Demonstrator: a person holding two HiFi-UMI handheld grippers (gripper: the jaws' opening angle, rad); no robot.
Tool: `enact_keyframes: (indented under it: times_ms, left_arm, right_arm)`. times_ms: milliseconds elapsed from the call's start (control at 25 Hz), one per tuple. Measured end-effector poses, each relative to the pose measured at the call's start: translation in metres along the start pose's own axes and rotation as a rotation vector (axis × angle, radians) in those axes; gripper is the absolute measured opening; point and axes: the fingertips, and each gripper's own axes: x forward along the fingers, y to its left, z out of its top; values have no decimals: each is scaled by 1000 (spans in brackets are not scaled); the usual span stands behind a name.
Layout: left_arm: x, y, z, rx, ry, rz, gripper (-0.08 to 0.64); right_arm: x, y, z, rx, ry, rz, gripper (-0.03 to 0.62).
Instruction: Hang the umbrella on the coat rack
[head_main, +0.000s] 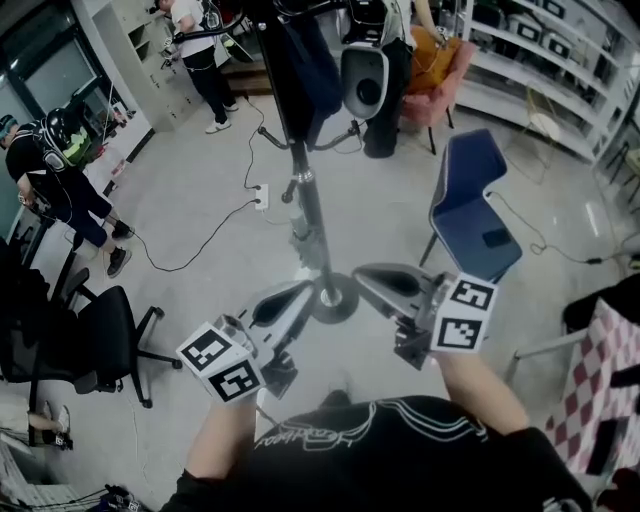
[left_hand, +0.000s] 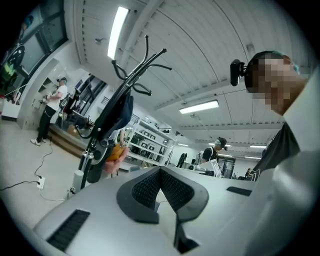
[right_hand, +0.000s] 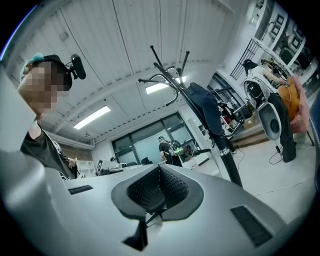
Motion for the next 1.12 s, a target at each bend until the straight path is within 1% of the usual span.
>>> enact_keyframes:
  times_ms: [80, 240, 440, 560, 840, 960, 1120]
  left_arm:
    - [-7, -23, -3, 16, -13, 0, -2]
    - [-19, -64, -8, 24, -45, 6, -2]
    - [-29, -107, -17, 35, -62, 8, -2]
    - [-35, -128, -18, 56, -68, 1, -2]
    - [-46, -165, -17, 103, -91, -10, -2]
    - [-52, -176, -16, 113, -99, -7, -2]
    - [-58, -186, -21, 143, -89, -5, -2]
  right_arm:
    - [-15, 17, -2, -2, -11, 14, 15]
    - [-43, 50, -6, -19, -23, 31, 14]
    - [-74, 84, -7, -21, -62, 45, 12]
    - [-88, 98, -7, -20, -80, 42, 12]
    - [-108, 128, -10, -56, -89, 45, 12]
    - [-113, 140, -11, -63, -84, 48, 12]
    - [-117, 152, -14, -78, -85, 45, 12]
